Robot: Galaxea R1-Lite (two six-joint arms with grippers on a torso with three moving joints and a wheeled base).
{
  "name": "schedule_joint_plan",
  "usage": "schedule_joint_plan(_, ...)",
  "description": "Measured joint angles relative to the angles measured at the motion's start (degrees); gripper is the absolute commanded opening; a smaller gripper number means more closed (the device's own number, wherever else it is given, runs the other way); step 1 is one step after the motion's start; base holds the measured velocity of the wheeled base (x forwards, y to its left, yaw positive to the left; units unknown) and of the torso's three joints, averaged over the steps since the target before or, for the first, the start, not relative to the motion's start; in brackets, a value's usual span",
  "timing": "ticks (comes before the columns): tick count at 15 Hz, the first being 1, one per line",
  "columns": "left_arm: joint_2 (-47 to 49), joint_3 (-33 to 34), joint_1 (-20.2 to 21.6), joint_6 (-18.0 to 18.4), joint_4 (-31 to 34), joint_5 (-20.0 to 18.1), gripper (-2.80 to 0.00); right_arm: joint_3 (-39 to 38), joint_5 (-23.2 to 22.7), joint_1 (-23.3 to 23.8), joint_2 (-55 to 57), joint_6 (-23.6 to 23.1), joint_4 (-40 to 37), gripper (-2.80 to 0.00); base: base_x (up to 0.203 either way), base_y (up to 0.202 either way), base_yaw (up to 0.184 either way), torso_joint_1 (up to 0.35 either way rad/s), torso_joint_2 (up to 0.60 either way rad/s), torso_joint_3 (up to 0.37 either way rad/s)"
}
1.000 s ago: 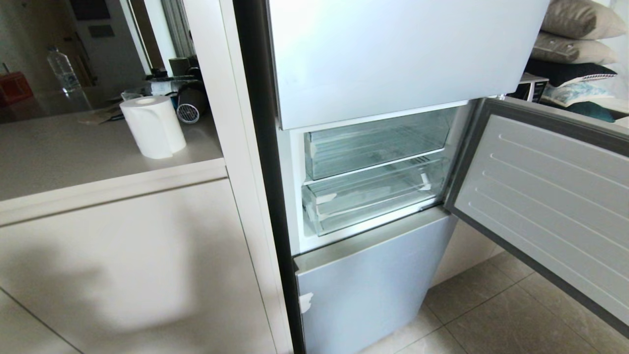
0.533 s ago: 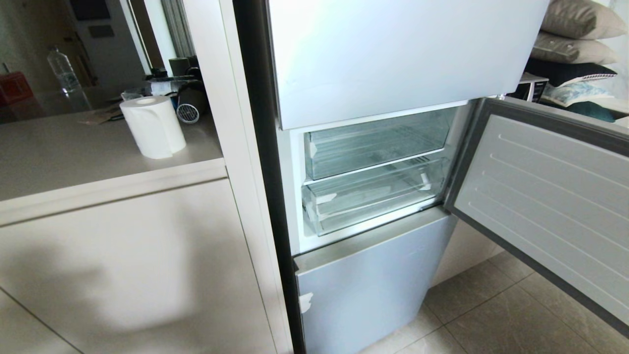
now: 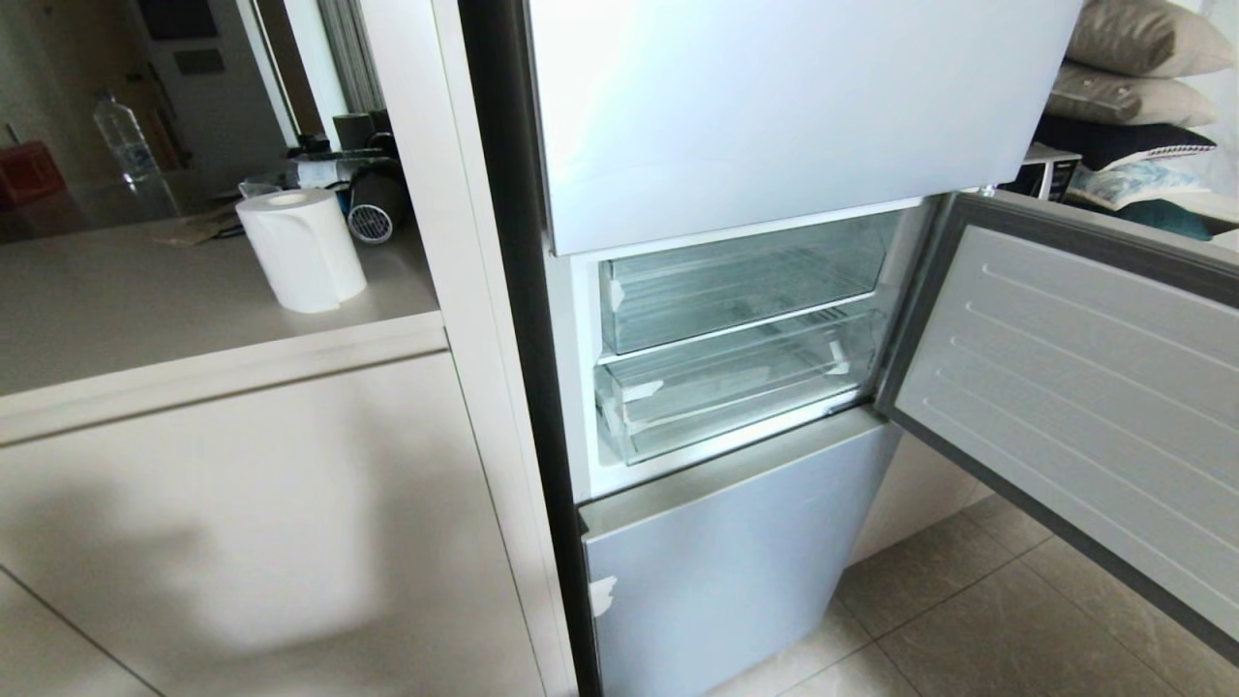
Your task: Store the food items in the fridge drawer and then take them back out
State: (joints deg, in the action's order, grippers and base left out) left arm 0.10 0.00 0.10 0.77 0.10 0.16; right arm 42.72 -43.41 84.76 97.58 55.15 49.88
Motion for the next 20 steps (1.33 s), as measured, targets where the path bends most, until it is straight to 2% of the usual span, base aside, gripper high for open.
schedule_joint_plan(5,0.0,0.0,0.0,0.0,0.0,0.0,-2.80,-0.5,-3.3,-0.3,-0.6,-0.2,-0.5,-2.80,0.000,0.000,0.000,0.000,0.00,0.000)
schedule_joint_plan(9,0.0,0.0,0.0,0.0,0.0,0.0,-2.80,-2.5,-6.0,-0.2,-4.5,-0.4,-4.6,-2.80,0.000,0.000,0.000,0.000,0.00,0.000)
schedule_joint_plan(14,0.0,0.0,0.0,0.0,0.0,0.0,-2.80,-5.9,-6.4,0.4,-11.3,0.1,-4.0,-2.80,0.000,0.000,0.000,0.000,0.00,0.000)
schedule_joint_plan(16,0.0,0.0,0.0,0.0,0.0,0.0,-2.80,-5.7,-6.4,1.3,-14.0,3.4,1.5,-2.80,0.000,0.000,0.000,0.000,0.00,0.000)
schedule_joint_plan(19,0.0,0.0,0.0,0.0,0.0,0.0,-2.80,-2.2,-6.1,1.7,-16.3,14.5,15.1,-2.80,0.000,0.000,0.000,0.000,0.00,0.000)
schedule_joint_plan(20,0.0,0.0,0.0,0.0,0.0,0.0,-2.80,-0.1,-6.1,1.7,-16.8,17.2,17.0,-2.80,0.000,0.000,0.000,0.000,0.00,0.000)
